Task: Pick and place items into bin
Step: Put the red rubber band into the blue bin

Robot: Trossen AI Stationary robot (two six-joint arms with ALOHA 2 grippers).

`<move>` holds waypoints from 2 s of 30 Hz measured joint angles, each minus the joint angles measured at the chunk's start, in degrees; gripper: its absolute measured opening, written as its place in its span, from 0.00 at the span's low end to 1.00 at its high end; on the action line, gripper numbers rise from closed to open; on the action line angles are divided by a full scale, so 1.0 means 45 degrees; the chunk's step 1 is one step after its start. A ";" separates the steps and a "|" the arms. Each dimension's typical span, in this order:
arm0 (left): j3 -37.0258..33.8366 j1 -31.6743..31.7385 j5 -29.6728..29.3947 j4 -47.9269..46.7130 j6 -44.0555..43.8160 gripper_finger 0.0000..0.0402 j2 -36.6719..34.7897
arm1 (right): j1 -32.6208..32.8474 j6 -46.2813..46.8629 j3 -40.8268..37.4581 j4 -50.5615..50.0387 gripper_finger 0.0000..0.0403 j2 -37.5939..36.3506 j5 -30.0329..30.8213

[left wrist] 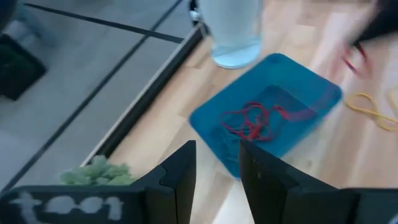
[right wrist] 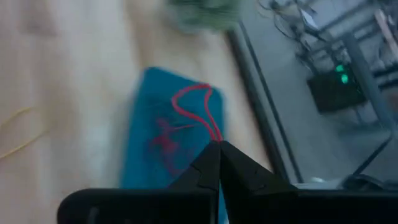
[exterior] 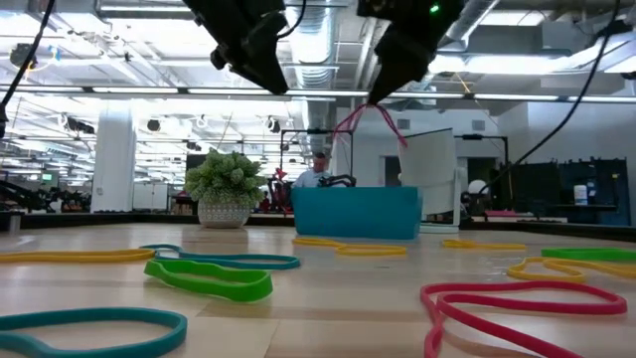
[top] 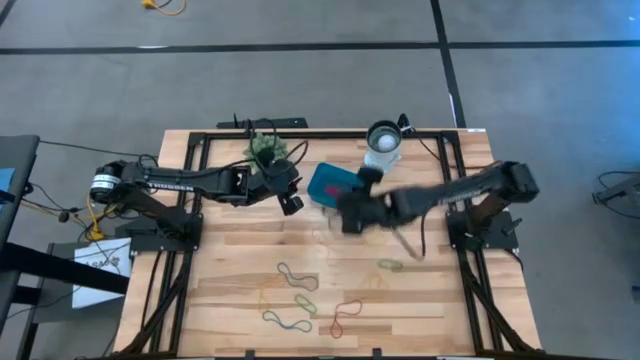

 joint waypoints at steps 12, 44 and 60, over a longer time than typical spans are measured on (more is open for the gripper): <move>0.0005 0.0005 -0.1781 -0.0051 -0.0651 0.27 -0.0002 | -0.2865 0.0010 -0.3152 0.4398 0.00 0.0413 -0.3360; 0.0001 -0.1844 0.3886 0.0132 0.0552 0.27 0.0411 | 0.2418 0.3140 -0.4086 0.0363 0.00 -0.6657 -0.5751; 0.0010 -0.4854 -0.0183 0.0505 -0.2602 0.27 0.1673 | 0.6120 0.1356 -0.6944 0.9858 0.14 -0.1454 -0.6527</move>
